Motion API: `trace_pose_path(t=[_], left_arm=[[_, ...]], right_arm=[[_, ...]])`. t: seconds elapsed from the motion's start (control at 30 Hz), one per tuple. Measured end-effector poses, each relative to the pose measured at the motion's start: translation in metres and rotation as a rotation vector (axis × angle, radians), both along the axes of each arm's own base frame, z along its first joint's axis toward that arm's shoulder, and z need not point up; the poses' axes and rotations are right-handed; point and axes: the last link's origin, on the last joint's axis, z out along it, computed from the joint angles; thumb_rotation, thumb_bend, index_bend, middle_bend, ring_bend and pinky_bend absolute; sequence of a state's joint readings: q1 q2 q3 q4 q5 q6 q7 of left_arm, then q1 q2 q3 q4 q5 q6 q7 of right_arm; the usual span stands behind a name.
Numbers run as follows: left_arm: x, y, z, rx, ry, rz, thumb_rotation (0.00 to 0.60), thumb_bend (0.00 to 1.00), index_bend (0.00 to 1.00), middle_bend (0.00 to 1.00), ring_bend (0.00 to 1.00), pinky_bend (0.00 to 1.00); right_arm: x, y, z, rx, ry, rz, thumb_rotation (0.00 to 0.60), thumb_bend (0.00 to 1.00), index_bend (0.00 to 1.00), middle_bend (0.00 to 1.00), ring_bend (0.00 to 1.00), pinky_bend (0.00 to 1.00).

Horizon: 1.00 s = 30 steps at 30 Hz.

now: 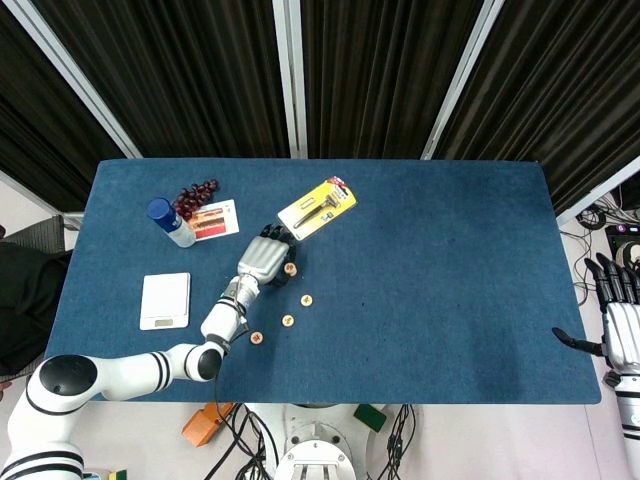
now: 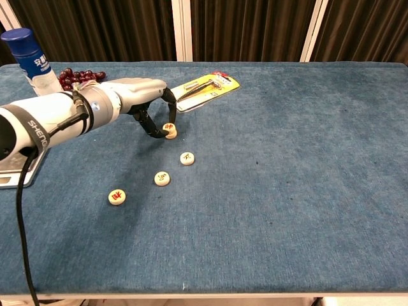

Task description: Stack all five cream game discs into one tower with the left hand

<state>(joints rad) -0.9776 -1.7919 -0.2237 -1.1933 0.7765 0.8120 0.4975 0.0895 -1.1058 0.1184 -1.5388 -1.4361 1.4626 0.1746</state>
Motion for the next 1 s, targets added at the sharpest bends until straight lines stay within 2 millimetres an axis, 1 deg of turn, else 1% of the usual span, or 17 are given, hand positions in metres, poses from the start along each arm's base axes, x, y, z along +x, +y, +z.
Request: trace_pose_path(t=[0.4,0.53,0.63,0.7,0.77,0.83,1.0], left_arm=[[0.005,-0.003,0.002,0.011,-0.004,-0.025,0.6,0.35,0.41,0.12,0.0,0.0],[0.01,-0.007,0.005,0.014,-0.022,-0.045,0.6,0.32,0.41,0.12,0.0,0.0],[0.018,-0.015,0.009,0.012,-0.035,-0.089,0.599,0.28,0.41,0.12,0.0,0.0],[0.023,-0.024,0.012,0.007,-0.04,-0.132,0.598,0.24,0.41,0.12,0.0,0.0],[0.028,-0.033,0.012,-0.003,-0.04,-0.173,0.598,0.22,0.41,0.12,0.0,0.0],[0.028,-0.039,0.011,-0.012,-0.035,-0.192,0.599,0.22,0.41,0.11,0.0,0.0],[0.03,-0.048,-0.001,-0.041,-0.025,-0.199,0.599,0.22,0.41,0.1,0.0,0.0]], right_arm=[[-0.001,0.001,0.0,-0.004,-0.003,-0.001,0.6,0.12,0.0,0.0,0.0,0.0],[0.0,0.0,0.0,-0.001,-0.004,0.001,0.6,0.12,0.0,0.0,0.0,0.0],[0.001,0.0,-0.001,-0.001,-0.004,0.007,0.6,0.12,0.0,0.0,0.0,0.0],[0.001,0.0,-0.001,-0.002,-0.004,0.01,0.6,0.12,0.0,0.0,0.0,0.0],[0.002,0.0,-0.001,-0.002,-0.005,0.012,0.6,0.12,0.0,0.0,0.0,0.0],[0.001,0.001,-0.001,-0.003,-0.006,0.011,0.6,0.12,0.0,0.0,0.0,0.0],[-0.001,0.005,0.0,-0.009,-0.009,0.006,0.6,0.12,0.0,0.0,0.0,0.0]])
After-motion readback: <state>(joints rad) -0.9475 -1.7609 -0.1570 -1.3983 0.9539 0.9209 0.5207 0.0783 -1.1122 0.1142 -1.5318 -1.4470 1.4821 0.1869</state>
